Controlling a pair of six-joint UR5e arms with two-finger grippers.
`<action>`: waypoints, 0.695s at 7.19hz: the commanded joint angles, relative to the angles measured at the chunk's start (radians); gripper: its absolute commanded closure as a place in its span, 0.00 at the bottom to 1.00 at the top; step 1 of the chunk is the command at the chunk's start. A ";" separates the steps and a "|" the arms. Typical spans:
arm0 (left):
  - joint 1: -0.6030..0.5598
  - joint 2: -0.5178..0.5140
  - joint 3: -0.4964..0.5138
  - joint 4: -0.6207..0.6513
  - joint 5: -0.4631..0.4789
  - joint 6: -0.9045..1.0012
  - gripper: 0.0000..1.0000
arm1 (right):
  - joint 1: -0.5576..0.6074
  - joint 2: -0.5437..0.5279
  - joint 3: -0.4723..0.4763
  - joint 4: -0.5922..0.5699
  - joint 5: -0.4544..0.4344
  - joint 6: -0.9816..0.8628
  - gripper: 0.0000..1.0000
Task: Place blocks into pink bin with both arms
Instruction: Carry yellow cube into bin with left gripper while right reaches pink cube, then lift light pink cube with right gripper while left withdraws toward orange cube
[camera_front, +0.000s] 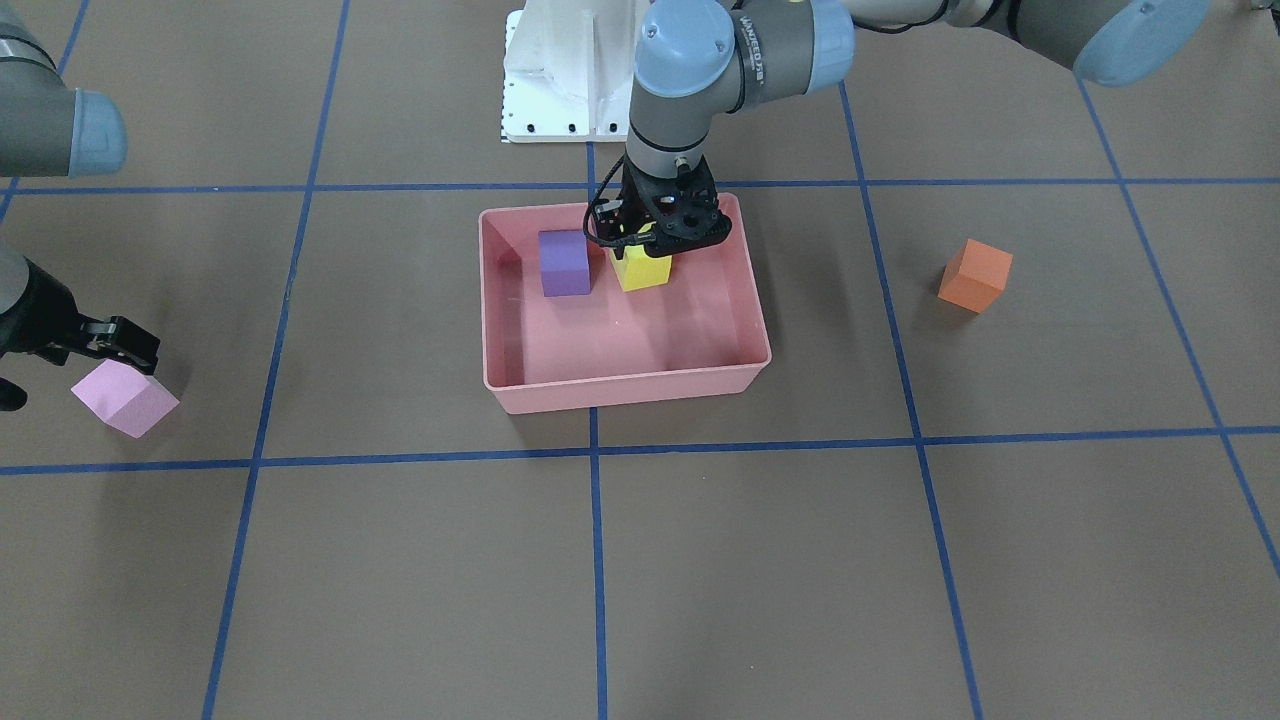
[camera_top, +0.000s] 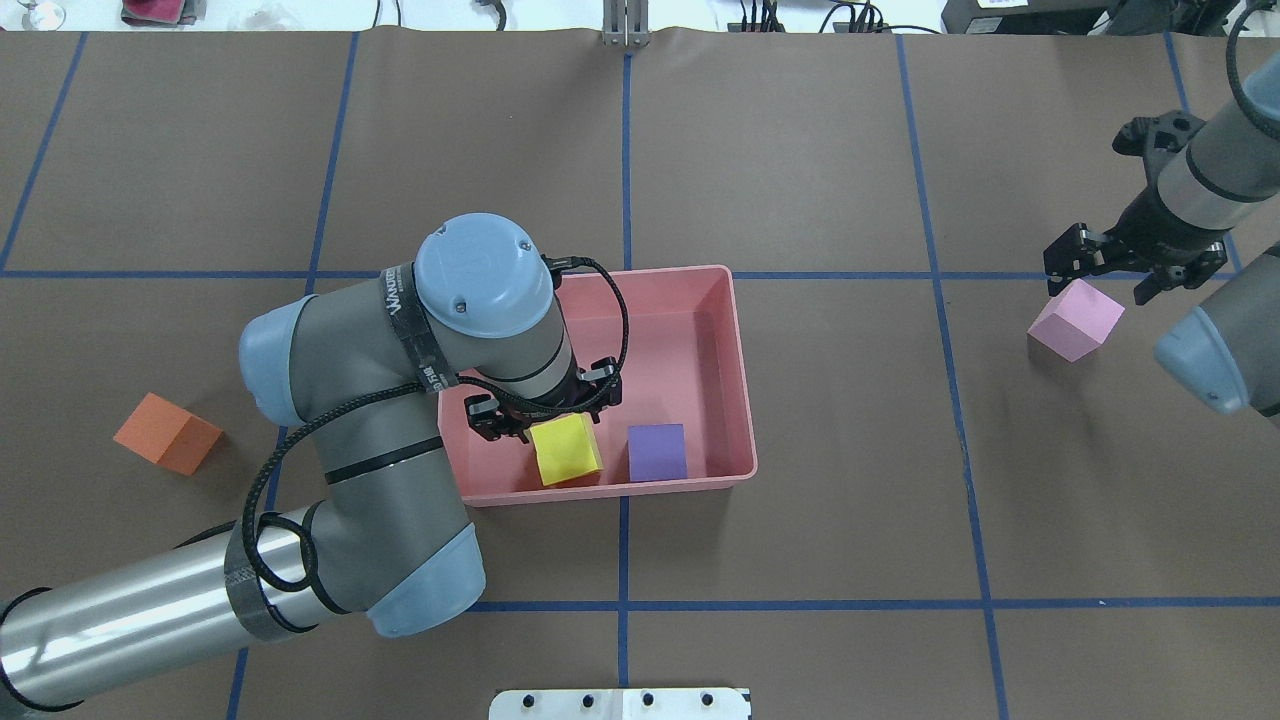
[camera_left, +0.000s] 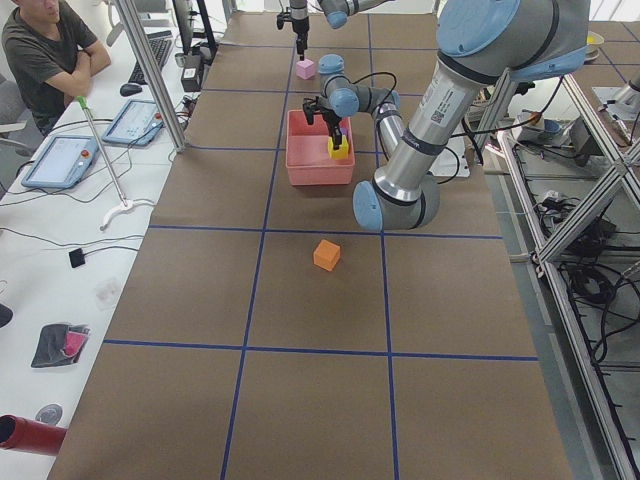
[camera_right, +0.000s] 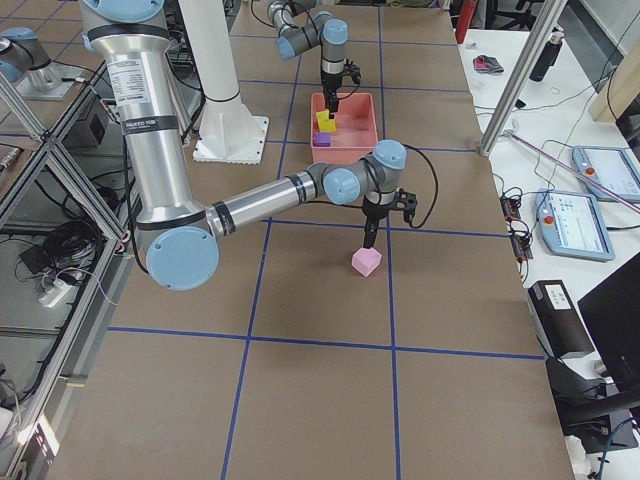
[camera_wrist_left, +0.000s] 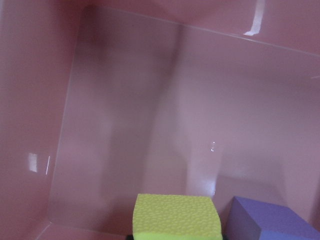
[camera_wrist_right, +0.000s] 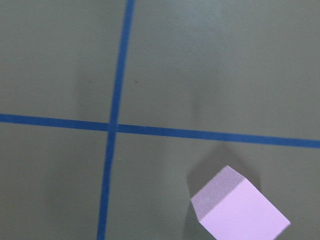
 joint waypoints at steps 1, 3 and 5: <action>-0.038 -0.001 -0.007 0.000 0.008 0.002 0.00 | -0.001 -0.027 -0.073 0.151 -0.009 0.312 0.01; -0.056 -0.001 -0.012 0.003 0.009 0.002 0.00 | -0.015 -0.037 -0.203 0.400 -0.031 0.493 0.01; -0.072 0.001 -0.018 0.008 0.009 0.002 0.00 | -0.022 -0.043 -0.208 0.412 -0.037 0.501 0.01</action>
